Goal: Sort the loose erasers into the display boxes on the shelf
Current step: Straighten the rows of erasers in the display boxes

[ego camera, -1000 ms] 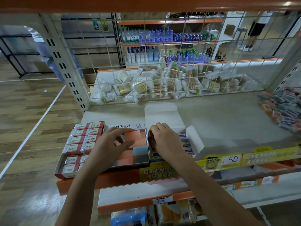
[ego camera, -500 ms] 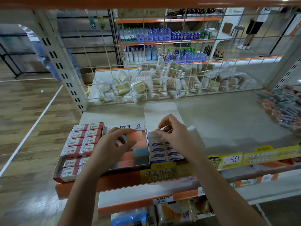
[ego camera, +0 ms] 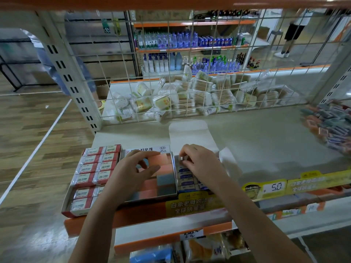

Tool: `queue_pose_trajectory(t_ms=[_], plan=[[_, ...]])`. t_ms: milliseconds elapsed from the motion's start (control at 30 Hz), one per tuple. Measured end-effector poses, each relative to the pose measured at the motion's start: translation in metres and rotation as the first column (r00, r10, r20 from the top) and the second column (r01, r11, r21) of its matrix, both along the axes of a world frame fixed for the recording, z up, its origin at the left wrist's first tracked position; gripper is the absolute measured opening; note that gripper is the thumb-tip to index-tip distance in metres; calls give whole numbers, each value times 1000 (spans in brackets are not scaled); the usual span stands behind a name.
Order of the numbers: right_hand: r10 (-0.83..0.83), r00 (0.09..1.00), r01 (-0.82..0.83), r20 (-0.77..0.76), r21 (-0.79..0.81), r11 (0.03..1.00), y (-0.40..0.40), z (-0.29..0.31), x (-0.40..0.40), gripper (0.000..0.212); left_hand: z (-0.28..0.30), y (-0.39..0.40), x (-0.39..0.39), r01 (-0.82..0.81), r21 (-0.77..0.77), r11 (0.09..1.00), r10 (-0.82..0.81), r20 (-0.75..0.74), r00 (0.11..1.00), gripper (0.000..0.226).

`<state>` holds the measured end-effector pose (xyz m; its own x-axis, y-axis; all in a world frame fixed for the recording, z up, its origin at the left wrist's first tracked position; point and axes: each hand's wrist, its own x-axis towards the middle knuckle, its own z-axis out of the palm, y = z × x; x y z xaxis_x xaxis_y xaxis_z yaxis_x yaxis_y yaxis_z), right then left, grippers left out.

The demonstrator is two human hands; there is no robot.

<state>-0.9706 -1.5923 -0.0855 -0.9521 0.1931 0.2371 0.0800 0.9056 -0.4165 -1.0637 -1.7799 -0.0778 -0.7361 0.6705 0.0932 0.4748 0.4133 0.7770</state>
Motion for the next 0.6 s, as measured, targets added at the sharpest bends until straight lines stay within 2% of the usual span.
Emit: queue_pose_trajectory(t_ms=[267, 600], plan=[[79, 996, -75, -27, 122, 990, 1, -12, -3, 10, 2, -1, -5, -2, -16, 1000, 2, -24, 1000, 32], [113, 992, -122, 57, 190, 974, -7, -9, -6, 18, 3, 2, -5, 4, -12, 1000, -5, -52, 999, 32]])
